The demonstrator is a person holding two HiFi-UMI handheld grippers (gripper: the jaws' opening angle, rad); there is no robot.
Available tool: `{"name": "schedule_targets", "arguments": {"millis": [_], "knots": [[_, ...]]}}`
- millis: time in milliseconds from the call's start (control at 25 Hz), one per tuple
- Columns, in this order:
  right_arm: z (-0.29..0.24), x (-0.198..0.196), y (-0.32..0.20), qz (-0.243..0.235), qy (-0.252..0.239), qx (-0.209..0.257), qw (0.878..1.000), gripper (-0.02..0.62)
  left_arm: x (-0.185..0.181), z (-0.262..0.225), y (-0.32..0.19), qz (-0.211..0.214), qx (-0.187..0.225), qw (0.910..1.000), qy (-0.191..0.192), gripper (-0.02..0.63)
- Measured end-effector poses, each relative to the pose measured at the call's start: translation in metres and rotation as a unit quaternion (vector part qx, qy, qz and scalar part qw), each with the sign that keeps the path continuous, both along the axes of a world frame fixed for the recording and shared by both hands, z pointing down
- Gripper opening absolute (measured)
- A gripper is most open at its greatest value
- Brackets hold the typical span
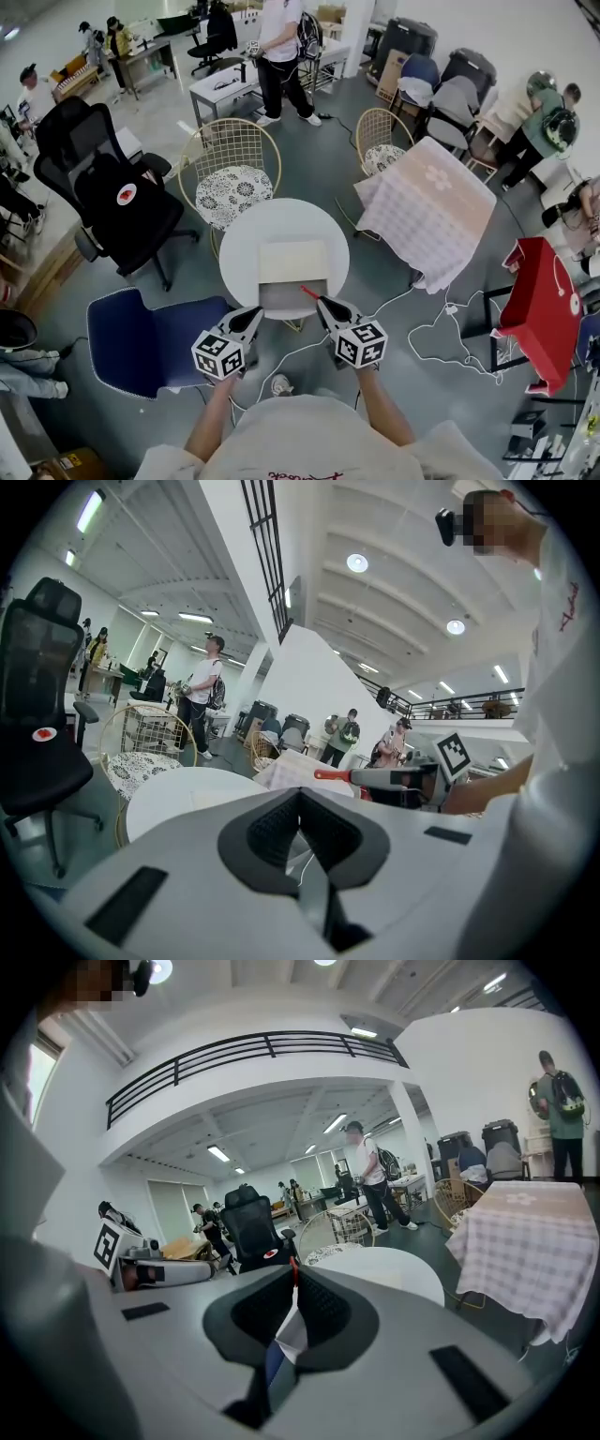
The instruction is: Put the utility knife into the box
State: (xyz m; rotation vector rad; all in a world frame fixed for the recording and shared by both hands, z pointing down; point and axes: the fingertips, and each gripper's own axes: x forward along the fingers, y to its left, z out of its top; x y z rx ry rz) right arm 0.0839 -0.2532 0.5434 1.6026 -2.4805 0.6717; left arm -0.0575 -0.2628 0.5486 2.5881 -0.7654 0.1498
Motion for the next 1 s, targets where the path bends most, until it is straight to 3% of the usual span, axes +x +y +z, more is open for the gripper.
{"name": "schedule_targets", "arguments": {"millis": [560, 1000], "knots": [[0.000, 0.024, -0.040, -0.052, -0.006, -0.007, 0.999, 0.026, 0.016, -0.003, -0.027, -0.061, -0.005, 0.9981, -0.010, 0.011], [0.026, 0.027, -0.040, -0.055, -0.007, -0.040, 0.998, 0.026, 0.012, 0.018, -0.026, -0.068, -0.033, 0.9970, -0.019, 0.011]]}}
